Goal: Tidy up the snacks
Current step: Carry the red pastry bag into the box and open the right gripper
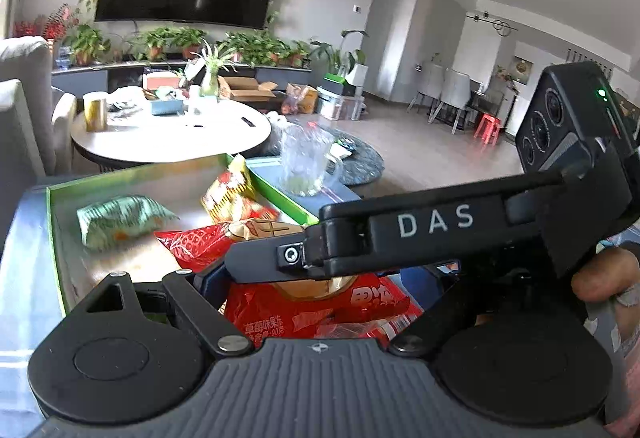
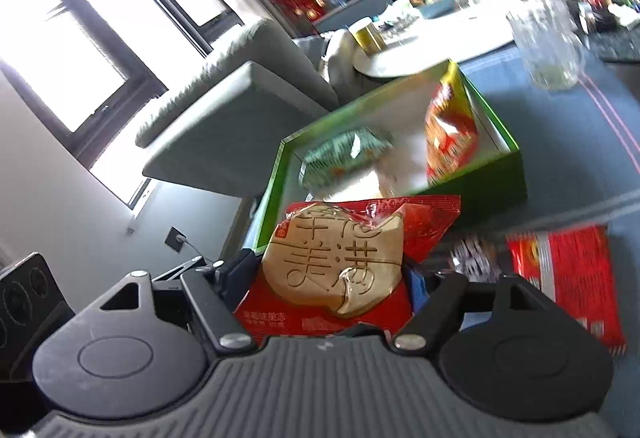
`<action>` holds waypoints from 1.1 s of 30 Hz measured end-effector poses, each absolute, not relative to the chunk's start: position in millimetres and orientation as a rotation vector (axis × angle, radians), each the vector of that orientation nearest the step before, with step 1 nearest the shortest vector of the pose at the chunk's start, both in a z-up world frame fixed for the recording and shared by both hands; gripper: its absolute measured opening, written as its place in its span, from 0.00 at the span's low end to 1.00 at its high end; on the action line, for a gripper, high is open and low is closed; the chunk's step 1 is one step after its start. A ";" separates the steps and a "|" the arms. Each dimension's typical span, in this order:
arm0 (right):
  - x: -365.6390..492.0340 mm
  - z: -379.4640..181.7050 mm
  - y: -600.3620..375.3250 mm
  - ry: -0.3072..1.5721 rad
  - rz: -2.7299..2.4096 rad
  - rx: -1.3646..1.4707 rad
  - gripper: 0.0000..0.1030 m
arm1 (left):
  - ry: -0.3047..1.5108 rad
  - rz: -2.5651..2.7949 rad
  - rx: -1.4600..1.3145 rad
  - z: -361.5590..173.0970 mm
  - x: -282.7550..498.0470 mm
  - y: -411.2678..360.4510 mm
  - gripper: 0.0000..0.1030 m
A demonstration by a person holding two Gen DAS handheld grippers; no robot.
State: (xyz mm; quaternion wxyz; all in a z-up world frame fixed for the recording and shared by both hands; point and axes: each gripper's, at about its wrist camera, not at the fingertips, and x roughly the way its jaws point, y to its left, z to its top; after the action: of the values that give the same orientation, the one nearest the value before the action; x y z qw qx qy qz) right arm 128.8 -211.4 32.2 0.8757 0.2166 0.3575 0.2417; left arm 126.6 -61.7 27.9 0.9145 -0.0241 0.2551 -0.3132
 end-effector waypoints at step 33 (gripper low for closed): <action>235.5 17.5 -146.5 0.679 0.621 0.328 0.57 | 0.486 -0.412 -0.031 5.4 228.1 1.7 0.80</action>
State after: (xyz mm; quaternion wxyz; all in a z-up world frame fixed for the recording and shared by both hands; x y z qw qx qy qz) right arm 235.5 -146.5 17.5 0.8831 0.1575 0.3262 0.2982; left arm 228.1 1.7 5.4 0.9496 -0.0150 0.2388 -0.2026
